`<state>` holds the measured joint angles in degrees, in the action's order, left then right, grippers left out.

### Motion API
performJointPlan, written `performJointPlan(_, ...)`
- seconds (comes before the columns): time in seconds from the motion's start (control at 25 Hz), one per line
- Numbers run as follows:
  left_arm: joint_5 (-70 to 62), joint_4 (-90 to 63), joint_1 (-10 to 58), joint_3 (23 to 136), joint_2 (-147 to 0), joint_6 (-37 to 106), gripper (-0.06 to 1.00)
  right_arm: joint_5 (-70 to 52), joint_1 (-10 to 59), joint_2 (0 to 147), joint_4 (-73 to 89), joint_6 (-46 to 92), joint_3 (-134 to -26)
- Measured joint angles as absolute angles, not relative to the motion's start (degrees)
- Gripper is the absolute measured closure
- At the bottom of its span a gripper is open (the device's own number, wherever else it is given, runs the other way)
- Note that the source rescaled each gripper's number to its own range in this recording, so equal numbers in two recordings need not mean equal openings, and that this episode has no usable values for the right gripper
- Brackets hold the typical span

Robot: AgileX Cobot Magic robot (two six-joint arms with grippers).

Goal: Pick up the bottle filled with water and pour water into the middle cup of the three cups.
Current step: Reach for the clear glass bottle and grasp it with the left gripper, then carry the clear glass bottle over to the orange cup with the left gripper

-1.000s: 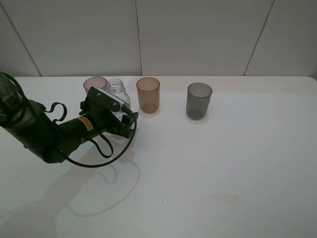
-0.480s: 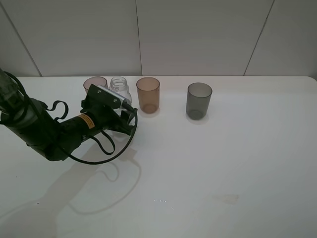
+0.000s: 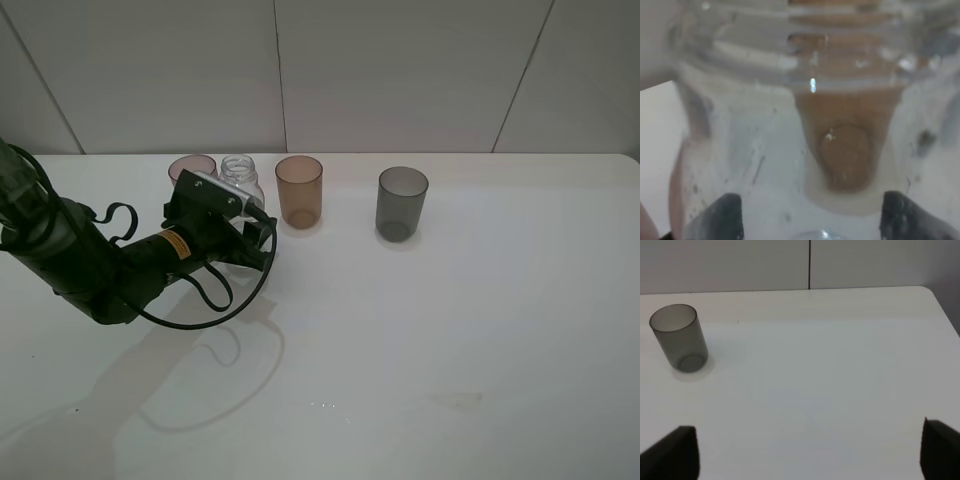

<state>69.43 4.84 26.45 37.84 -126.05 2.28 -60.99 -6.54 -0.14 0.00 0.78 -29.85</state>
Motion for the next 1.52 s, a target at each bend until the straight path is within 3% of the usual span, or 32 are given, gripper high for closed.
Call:
performJointPlan(0.24,68.53,4.85,26.45,37.72,-125.15,1.12,0.94,-60.99,-6.54,-0.14,0.0,0.78,-29.85)
performJointPlan(0.48,64.41,4.92,26.45,36.83,-114.29,1.12,0.94,-60.99,-6.54,-0.14,0.0,0.78,-29.85)
performJointPlan(0.8,41.41,5.79,26.45,37.94,-98.35,1.12,0.94,-60.99,-6.54,-0.14,0.0,0.78,-29.85)
performJointPlan(1.16,6.97,26.47,26.45,51.65,-94.69,-5.06,0.94,-60.99,-6.54,-0.14,0.0,0.78,-29.85)
performJointPlan(1.52,-1.14,34.69,26.45,55.98,-94.69,-6.46,0.94,-60.99,-6.54,-0.14,0.0,0.78,-29.85)
